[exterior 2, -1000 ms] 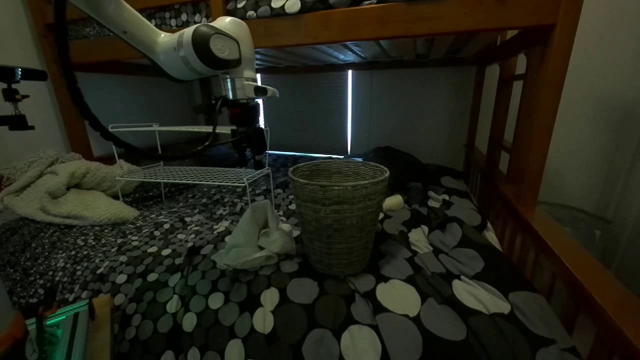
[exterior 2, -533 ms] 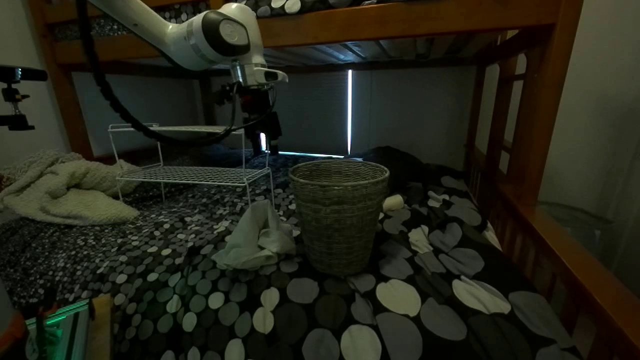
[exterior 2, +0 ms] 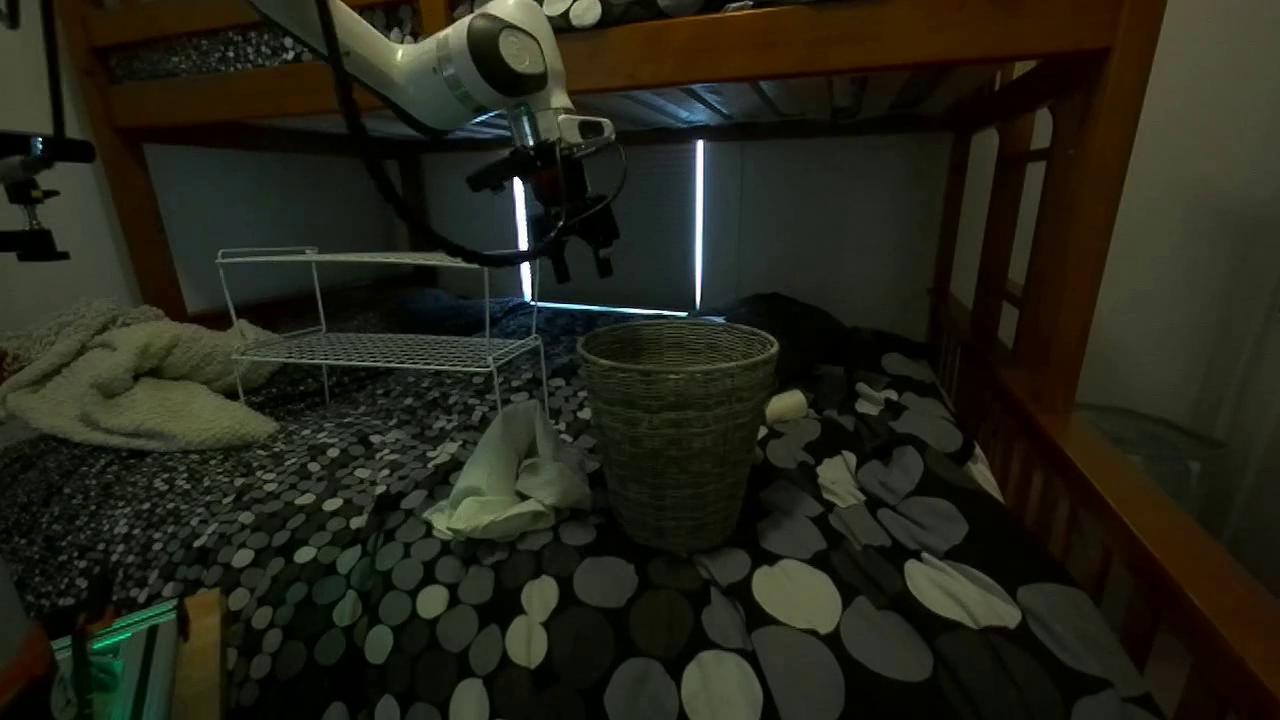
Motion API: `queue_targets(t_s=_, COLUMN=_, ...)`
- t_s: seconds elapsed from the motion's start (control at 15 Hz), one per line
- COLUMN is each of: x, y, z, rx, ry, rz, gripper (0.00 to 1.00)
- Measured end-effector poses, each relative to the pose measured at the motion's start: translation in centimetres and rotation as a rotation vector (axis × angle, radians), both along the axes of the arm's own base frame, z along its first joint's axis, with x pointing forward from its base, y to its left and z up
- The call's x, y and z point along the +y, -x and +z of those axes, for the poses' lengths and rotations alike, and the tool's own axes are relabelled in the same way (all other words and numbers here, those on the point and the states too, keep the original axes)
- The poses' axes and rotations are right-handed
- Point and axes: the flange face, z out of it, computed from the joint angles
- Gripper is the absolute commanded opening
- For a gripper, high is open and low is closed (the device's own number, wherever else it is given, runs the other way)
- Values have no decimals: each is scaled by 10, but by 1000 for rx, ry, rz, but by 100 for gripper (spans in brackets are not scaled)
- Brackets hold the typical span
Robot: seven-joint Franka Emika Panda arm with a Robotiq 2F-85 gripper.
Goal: Move the woven basket backwards on the bed
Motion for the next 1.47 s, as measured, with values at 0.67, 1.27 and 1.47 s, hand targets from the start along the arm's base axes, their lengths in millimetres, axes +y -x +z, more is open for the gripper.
queue_targets(t_s=0.67, x=32, y=-58, z=-75, rx=90, ry=-24, rz=20, gripper=100)
queue_targets(t_s=1.27, x=41, y=-75, z=-132, rx=155, ry=-3, rz=20, gripper=45)
queue_targets(t_s=1.47, x=35, y=-80, z=-133, rx=151, ry=1, rz=9, gripper=23)
